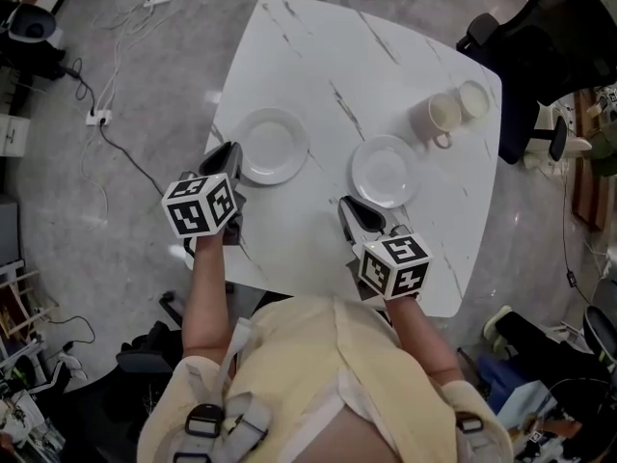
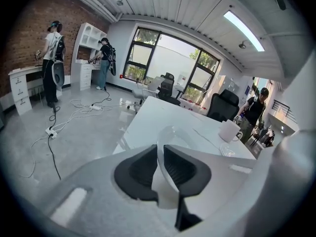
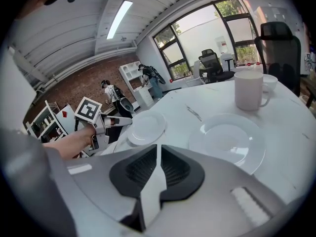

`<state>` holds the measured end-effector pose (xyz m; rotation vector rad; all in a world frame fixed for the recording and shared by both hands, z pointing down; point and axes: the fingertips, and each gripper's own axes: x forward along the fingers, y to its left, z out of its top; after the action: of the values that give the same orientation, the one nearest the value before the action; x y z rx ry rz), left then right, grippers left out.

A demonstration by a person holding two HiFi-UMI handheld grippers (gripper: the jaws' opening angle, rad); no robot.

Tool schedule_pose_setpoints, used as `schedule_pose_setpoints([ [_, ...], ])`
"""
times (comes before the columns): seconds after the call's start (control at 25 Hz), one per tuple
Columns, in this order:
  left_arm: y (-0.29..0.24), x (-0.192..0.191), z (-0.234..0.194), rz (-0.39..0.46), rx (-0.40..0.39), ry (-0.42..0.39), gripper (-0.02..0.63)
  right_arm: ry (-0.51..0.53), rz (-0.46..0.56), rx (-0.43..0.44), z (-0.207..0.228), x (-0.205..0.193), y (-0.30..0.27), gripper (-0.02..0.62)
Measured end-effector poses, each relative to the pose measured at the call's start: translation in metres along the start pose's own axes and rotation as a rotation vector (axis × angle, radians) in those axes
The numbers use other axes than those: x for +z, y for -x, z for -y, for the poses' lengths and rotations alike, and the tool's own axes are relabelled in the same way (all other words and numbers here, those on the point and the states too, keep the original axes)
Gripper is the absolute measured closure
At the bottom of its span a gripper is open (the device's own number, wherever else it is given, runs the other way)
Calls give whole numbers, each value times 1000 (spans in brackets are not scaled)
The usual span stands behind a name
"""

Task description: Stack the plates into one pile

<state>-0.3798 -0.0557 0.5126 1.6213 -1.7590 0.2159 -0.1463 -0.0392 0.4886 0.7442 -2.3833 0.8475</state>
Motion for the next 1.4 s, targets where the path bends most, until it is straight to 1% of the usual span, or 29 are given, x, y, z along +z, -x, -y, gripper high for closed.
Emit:
schedule_pose_setpoints([
  [0.2, 14, 8, 12, 54, -27, 34, 574, -1, 4, 21, 3, 1, 8, 572],
  [0.36, 28, 20, 33, 116, -87, 70, 588, -20, 7, 45, 6, 1, 14, 578],
  [0.48, 38, 31, 55, 154, -134, 59, 594, -32, 16, 63, 6, 2, 20, 581],
  [0.64, 44, 37, 80, 188, -173, 49, 597, -46, 29, 73, 12, 1, 30, 583],
  [0.8, 50, 46, 100, 220, -206, 49, 597, -59, 46, 69, 20, 2, 40, 584],
  [0.92, 52, 54, 119, 244, -257, 55, 597, -71, 62, 57, 29, 3, 47, 585],
  [1.12, 47, 56, 161, 229, -351, 40, 597, -88, 99, 14, 48, 6, 65, 586],
  [1.4, 28, 35, 217, 151, -457, 6, 597, -131, 149, -77, 83, 3, 94, 586],
])
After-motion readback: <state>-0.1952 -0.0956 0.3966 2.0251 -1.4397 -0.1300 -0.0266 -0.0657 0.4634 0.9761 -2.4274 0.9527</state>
